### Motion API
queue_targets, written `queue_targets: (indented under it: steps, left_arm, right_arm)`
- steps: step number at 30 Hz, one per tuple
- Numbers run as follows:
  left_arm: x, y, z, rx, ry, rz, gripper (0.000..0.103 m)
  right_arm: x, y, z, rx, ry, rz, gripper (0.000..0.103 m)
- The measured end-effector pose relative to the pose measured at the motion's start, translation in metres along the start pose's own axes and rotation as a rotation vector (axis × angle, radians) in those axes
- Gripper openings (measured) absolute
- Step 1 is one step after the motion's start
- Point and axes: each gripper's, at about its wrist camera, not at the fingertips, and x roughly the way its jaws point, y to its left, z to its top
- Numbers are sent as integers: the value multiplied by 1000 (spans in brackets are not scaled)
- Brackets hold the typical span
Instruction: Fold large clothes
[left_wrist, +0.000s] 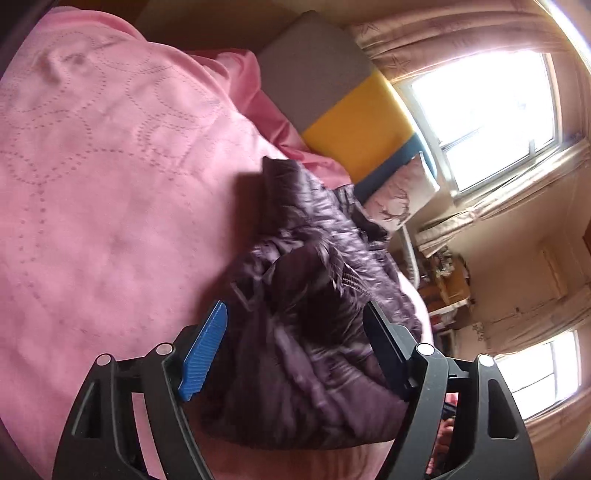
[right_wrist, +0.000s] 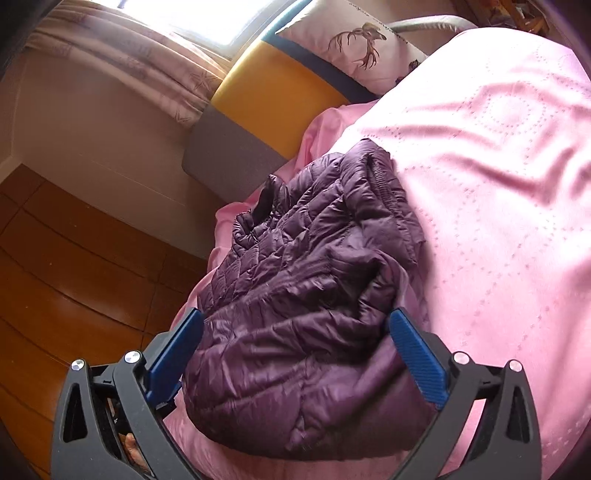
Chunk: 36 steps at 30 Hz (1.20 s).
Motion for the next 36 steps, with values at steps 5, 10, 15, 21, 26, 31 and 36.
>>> queue_targets:
  steps: [5,10,15,21,26,31,36]
  left_arm:
    - [25,17,-21,20,95,-18,75]
    - [39,11,-40,97,163,-27,45]
    - [27,5,-52,151,158,-27,21]
    - [4,4,-81,186,185,-34,19]
    - [-32,10,-115,179,218,-45,19]
    - [-69,20,-155,145,251,-19,19]
    - [-87,26,-165,128,222,91,63]
  right_arm:
    - [1,-25,-35,-46,32,-147,101]
    - [15,-24,-53,-116,52,-167,65]
    - [17,-13,-56,-155,76,-189,28]
    - [-7,-10,-72,-190,121,-181,25]
    - [-39,-13,-102,-212,208,-173,25]
    - [-63,-9,-130,-252,288,-193,25]
    - [-67,0,-123,-286,281,-217,53]
